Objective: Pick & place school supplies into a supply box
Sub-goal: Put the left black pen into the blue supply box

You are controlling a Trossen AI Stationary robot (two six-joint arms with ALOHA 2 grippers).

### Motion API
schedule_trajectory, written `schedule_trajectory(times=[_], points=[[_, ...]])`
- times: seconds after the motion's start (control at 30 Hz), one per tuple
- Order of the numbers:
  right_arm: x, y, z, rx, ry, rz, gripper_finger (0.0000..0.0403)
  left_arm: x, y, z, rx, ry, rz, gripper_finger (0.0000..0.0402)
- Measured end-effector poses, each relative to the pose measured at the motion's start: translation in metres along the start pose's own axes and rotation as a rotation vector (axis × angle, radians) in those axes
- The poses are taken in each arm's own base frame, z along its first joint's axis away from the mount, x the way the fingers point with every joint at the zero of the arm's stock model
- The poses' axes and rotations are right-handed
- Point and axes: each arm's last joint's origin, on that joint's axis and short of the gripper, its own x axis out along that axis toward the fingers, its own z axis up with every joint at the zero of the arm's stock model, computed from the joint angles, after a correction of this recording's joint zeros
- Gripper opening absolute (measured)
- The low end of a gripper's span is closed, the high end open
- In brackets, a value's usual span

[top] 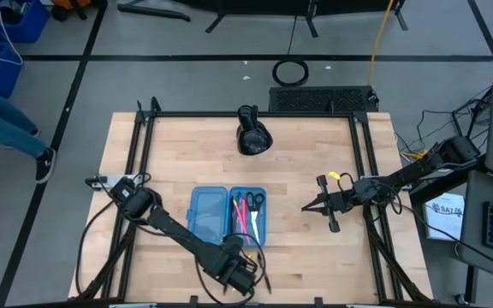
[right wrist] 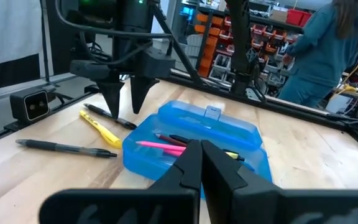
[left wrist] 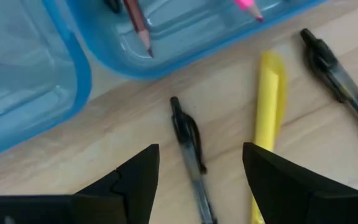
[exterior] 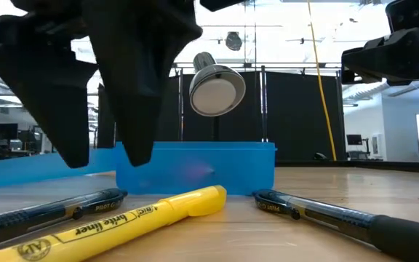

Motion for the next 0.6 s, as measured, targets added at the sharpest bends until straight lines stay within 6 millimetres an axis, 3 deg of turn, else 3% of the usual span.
schedule_trajectory(times=[0.6], points=[[0.0, -0.0001, 0.0004, -0.005, -0.004, -0.001, 0.0, 0.0076, -0.001, 0.0044, -0.037, 0.02, 0.018, 0.0234]])
